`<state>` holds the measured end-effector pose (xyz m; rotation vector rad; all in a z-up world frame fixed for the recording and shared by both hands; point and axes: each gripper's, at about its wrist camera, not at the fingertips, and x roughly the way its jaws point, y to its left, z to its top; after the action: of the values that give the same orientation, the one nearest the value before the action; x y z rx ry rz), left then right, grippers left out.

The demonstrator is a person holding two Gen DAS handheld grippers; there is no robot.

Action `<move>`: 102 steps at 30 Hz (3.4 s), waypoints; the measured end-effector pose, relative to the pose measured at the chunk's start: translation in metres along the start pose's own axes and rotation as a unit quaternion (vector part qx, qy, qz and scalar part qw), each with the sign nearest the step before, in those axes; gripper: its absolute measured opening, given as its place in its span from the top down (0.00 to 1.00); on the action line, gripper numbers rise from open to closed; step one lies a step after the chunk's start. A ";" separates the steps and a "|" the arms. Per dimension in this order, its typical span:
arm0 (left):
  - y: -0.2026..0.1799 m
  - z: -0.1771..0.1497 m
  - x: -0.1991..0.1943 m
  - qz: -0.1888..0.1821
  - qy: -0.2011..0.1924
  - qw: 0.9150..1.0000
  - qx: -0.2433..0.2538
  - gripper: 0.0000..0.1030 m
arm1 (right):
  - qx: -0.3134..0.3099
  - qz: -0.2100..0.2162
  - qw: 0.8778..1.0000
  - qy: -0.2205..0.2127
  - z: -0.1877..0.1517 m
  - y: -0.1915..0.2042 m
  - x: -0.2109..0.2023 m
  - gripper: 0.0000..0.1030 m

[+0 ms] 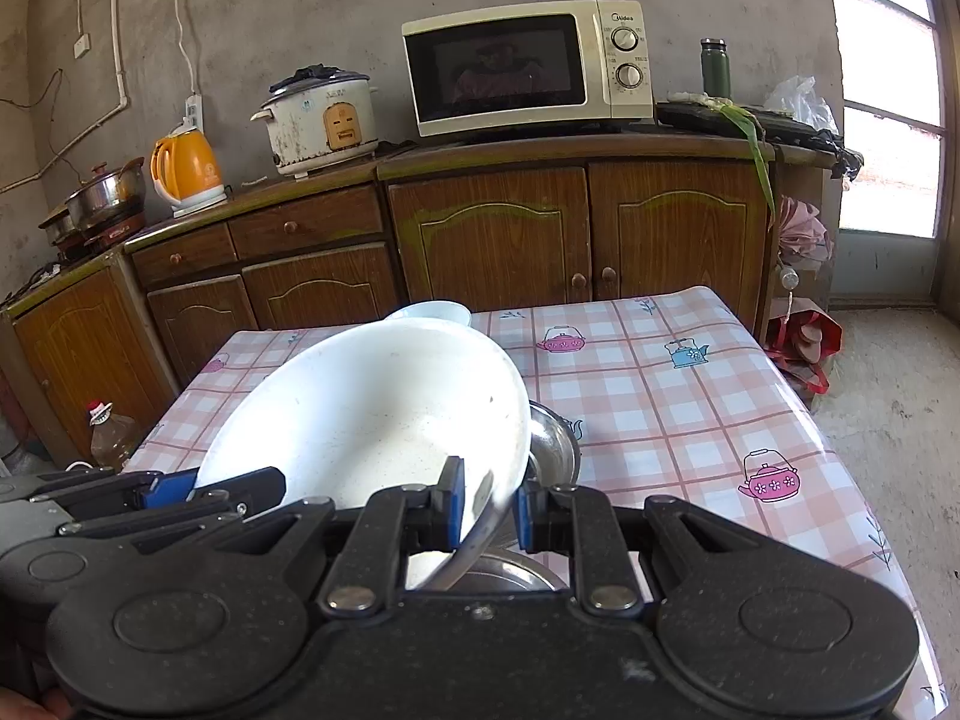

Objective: Organize plates and bowls

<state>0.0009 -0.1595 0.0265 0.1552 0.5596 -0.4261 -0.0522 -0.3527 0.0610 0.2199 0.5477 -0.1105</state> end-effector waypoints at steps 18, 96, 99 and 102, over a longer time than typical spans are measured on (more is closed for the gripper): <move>-0.001 -0.004 0.004 -0.005 0.011 1.000 0.002 0.78 | 0.003 -0.003 1.000 0.010 -0.009 -0.004 0.001 0.78; -0.007 -0.036 0.034 -0.016 0.090 0.996 0.012 0.78 | 0.013 -0.012 0.996 0.092 -0.052 -0.015 0.030 0.77; -0.008 -0.037 0.035 -0.015 0.093 0.996 0.013 0.78 | 0.014 -0.012 0.995 0.094 -0.052 -0.015 0.031 0.77; -0.009 -0.038 0.035 -0.015 0.095 0.995 0.013 0.77 | 0.014 -0.013 0.995 0.096 -0.054 -0.015 0.032 0.77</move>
<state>0.0058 -0.1701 -0.0245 0.2139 0.7440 -0.4505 -0.0544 -0.3558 -0.0034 0.2526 0.7413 -0.1227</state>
